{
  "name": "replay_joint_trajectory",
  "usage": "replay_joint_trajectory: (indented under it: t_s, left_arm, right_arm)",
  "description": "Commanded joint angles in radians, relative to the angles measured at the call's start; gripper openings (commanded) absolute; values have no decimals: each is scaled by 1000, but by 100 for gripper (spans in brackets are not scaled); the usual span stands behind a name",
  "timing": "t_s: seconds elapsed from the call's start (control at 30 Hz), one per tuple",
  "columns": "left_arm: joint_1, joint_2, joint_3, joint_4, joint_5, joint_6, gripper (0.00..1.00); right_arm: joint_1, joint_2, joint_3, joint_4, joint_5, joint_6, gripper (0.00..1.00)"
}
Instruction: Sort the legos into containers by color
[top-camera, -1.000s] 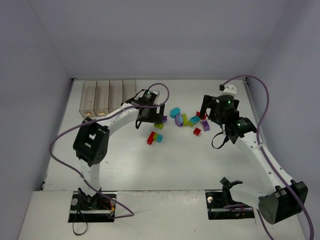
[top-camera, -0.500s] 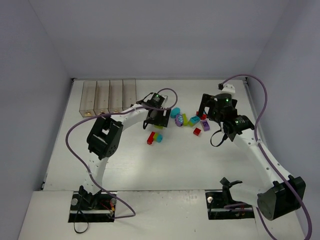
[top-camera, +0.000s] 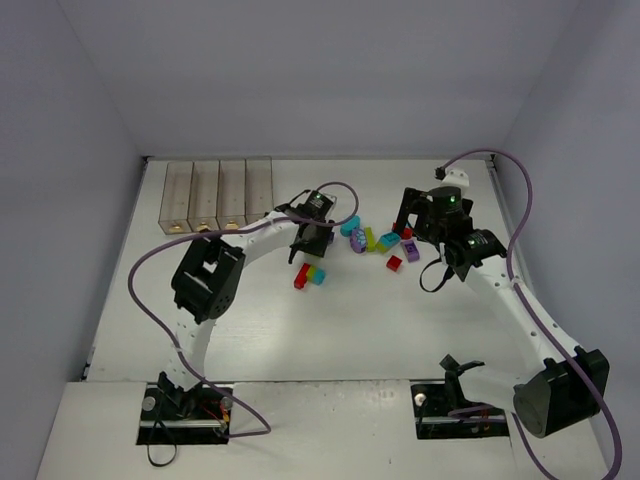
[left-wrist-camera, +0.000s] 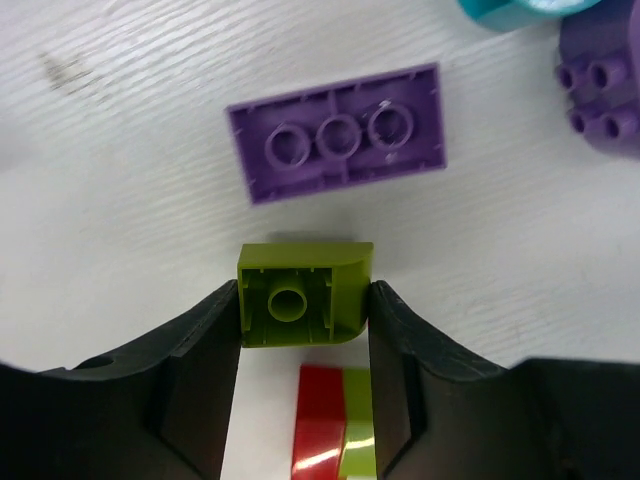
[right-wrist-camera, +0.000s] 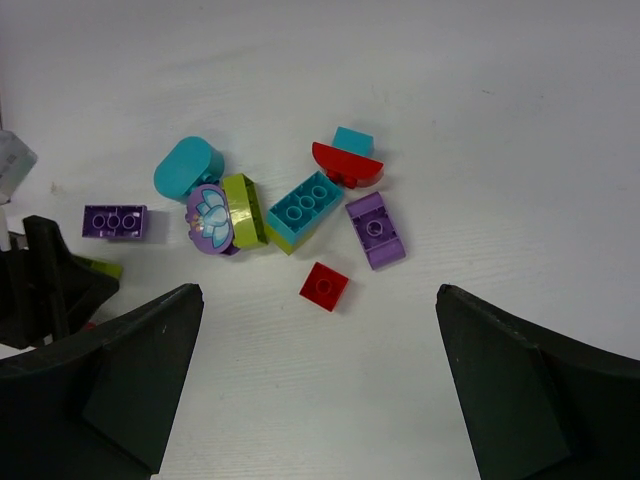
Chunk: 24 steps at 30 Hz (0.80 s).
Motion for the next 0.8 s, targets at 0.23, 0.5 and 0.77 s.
replay_joint_trajectory:
  t_s: [0.23,0.5,0.77]
  left_arm:
    - [250,-344,111,-174,-160,-9,9]
    - [615,-302,152,-167,-194,-128,10]
    - [776,-123,258,-164,-204,-295,12]
  right_arm:
    - [1,-4,22,44,-38,8,100]
    - [1,-18,-6,49,-61,29,100]
    - [1,-49,-61,49,-63,37,100]
